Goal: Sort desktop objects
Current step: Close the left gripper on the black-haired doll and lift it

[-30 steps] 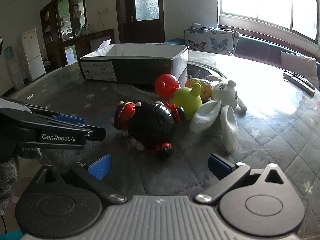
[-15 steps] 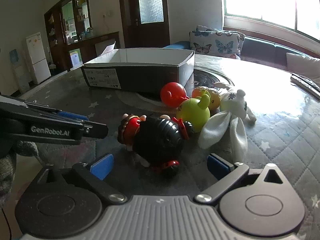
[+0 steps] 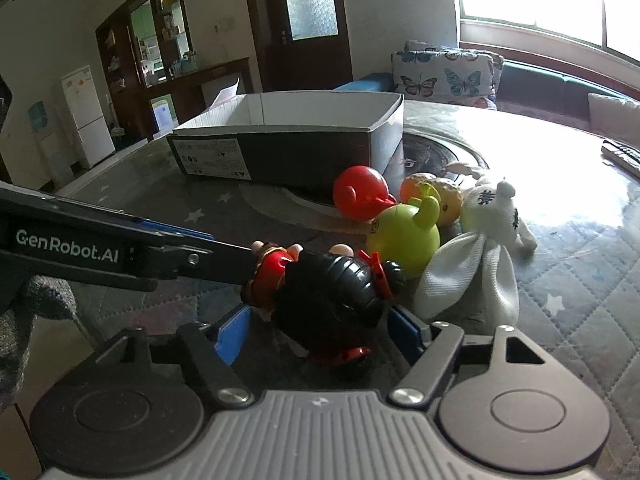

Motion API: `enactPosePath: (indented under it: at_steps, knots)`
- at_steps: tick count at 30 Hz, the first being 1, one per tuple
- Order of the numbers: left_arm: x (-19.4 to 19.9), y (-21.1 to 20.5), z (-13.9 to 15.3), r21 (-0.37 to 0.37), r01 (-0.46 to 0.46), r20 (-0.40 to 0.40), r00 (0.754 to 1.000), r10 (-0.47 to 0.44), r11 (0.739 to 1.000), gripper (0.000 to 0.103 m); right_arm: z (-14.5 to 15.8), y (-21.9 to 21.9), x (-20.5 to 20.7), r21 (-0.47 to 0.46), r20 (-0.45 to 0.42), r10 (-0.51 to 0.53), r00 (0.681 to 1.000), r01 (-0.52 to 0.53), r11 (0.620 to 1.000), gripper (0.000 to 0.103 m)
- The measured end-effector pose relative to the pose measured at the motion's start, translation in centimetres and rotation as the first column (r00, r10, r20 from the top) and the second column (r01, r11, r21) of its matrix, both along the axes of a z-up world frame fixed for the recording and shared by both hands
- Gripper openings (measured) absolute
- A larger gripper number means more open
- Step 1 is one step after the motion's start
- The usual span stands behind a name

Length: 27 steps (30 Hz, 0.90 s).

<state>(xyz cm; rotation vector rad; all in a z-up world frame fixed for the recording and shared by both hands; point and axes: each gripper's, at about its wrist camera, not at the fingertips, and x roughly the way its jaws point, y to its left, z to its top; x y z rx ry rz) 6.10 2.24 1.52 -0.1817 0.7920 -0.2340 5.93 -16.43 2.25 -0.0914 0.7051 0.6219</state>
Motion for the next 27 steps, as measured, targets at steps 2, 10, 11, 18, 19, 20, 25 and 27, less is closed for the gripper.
enactPosePath:
  at_steps: [2,10,11,18,19,20,25,27]
  knots:
    - [0.4,0.1,-0.2,-0.021,0.013,-0.015,1.0,-0.013,1.0,0.043,0.0,0.0,0.1,0.002,-0.006,0.0,1.0,0.0,1.0,0.067]
    - [1.9,0.9,-1.2,-0.106,0.037,-0.062,0.997,-0.044,0.994,0.042,-0.2,0.0,0.7,0.01,-0.032,0.0,1.0,0.0,1.0,0.06]
    - [2.0,1.1,-1.3,-0.121,0.04,-0.066,0.997,-0.048,0.992,0.041,-0.3,0.0,0.8,0.01,-0.035,0.0,0.999,0.0,1.0,0.06]
    - [2.3,1.8,-1.3,-0.169,0.072,-0.069,0.994,-0.085,0.983,0.033,-0.1,0.0,1.1,0.008,-0.05,0.005,0.999,-0.005,1.0,0.06]
    - [2.3,1.8,-1.2,-0.171,0.078,-0.068,0.994,-0.091,0.982,0.033,0.0,0.1,1.1,0.004,-0.05,0.007,0.999,-0.007,1.0,0.06]
    - [2.2,2.0,-1.1,-0.175,0.078,-0.064,0.994,-0.09,0.981,0.033,0.1,0.1,1.1,0.006,-0.049,0.007,0.999,-0.007,1.0,0.06]
    - [1.7,2.8,0.1,-0.192,0.068,-0.032,0.997,-0.076,0.979,0.032,1.4,0.3,1.0,0.018,-0.023,0.021,1.0,-0.021,1.0,0.06]
    - [1.5,3.2,1.1,-0.186,0.061,-0.006,0.998,-0.063,0.981,0.032,2.2,0.8,1.1,0.017,-0.003,0.034,0.999,-0.034,0.999,0.06]
